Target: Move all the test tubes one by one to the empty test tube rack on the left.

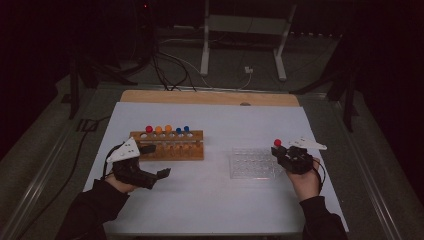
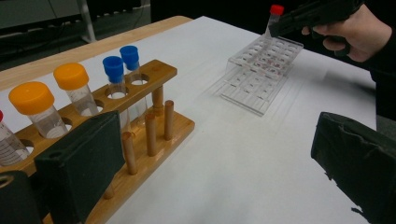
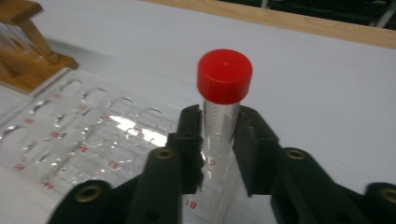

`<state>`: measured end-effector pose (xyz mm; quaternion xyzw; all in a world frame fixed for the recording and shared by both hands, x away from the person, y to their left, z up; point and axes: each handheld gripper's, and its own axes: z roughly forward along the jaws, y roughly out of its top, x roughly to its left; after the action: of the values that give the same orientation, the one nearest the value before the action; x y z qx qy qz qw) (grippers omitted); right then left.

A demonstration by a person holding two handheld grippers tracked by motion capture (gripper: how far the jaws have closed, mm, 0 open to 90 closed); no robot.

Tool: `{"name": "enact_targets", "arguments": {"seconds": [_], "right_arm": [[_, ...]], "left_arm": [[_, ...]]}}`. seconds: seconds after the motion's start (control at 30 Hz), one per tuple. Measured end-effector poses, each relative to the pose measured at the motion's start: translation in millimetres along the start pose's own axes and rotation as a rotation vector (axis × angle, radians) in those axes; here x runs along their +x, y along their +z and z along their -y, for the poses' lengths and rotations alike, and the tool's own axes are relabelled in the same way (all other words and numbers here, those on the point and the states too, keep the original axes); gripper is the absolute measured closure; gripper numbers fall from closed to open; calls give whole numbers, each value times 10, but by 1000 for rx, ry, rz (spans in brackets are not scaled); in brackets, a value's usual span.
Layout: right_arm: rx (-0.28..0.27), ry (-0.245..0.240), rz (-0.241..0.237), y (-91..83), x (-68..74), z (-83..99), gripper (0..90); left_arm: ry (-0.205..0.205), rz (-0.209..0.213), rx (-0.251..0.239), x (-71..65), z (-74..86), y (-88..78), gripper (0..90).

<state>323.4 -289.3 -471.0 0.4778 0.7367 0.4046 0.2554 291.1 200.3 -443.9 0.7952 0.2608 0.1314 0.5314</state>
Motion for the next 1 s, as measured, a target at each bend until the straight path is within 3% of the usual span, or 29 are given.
{"name": "enact_targets", "arguments": {"seconds": [0.2,0.6,0.77,1.0], "right_arm": [[-14,-3,12,-42,4,-47,750],[-110,-65,45,-360,134,-278,751],[-152,-79,21,-486,221,-376,751],[-183,-118,-55,-572,462,-502,752]], "left_arm": [[-4,1,-1,11,-2,-3,33],[-11,20,-4,14,-52,-5,34],[0,22,-2,-1,-90,10,34],[4,44,-10,-23,-166,36,34]]}}
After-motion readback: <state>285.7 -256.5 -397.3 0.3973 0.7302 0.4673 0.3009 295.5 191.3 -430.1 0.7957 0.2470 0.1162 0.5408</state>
